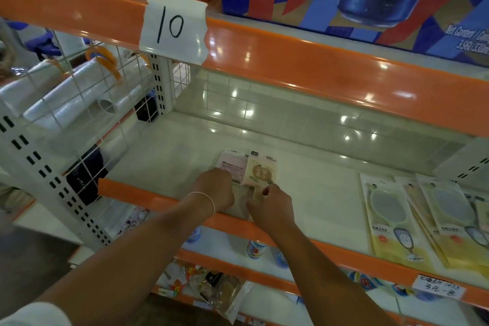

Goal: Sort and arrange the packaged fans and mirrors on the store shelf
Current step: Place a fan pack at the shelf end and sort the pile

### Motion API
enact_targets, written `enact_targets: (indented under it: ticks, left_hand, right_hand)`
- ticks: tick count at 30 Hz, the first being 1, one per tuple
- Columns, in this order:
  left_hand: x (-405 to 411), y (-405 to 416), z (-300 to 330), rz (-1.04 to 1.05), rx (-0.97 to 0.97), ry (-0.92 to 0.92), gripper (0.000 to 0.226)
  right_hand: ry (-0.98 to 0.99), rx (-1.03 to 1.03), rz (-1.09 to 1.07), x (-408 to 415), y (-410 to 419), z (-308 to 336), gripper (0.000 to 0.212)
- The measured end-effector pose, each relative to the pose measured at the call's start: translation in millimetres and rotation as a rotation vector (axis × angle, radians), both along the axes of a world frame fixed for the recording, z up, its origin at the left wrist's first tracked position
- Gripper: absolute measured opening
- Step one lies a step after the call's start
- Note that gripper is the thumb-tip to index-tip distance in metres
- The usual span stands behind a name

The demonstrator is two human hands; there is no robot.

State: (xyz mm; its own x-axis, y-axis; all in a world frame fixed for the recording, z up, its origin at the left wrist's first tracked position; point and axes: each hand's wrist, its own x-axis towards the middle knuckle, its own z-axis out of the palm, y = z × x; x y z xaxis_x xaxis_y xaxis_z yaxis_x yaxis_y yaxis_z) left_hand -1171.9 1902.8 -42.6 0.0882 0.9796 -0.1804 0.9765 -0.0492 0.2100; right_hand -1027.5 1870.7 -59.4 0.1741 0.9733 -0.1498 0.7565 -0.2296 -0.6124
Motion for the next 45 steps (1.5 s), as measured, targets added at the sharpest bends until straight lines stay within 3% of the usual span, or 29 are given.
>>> enact_targets:
  ticks: [6,10,15,21,25,30,37,45]
  left_hand:
    - [-10.8,1.7,1.6,0.028,0.049,0.040,0.025]
    - [-18.3,4.6,5.9,0.123,0.088,-0.051,0.034]
    - [-19.7,4.1,6.5,0.224,0.118,-0.201,0.021]
    - [-29.9,-1.7,-10.2,0.271,-0.002,-0.308,0.024]
    - [-31.6,-3.5,-8.9,0.283,-0.005,-0.263,0.013]
    - [-25.4,-7.0,-8.8,0.189,0.014,-0.157,0.032]
    - [-20.9,-12.2,-10.7,0.170,0.043,-0.101,0.027]
    - [-23.4,-11.8,-4.6,0.157,0.014,-0.020,0.024]
  right_hand:
    - [0.083,0.040,-0.046,1.9,2.1,-0.4,0.047]
    - [0.054,0.027,-0.053,4.5,3.3,0.5,0.048]
    - [0.058,0.012,-0.018,-0.9,1.0,-1.3,0.043]
    - [0.042,0.036,0.015,-6.9,-1.1,-2.6,0.038]
    - [0.043,0.044,0.020,-10.4,-0.6,-5.6,0.038]
    - [0.007,0.056,0.032,-11.5,0.9,-6.8,0.039]
    - [-0.034,0.071,0.061,-12.8,-1.6,-10.2,0.040]
    - [-0.057,0.103,0.093,-15.3,-0.9,-13.0,0.026]
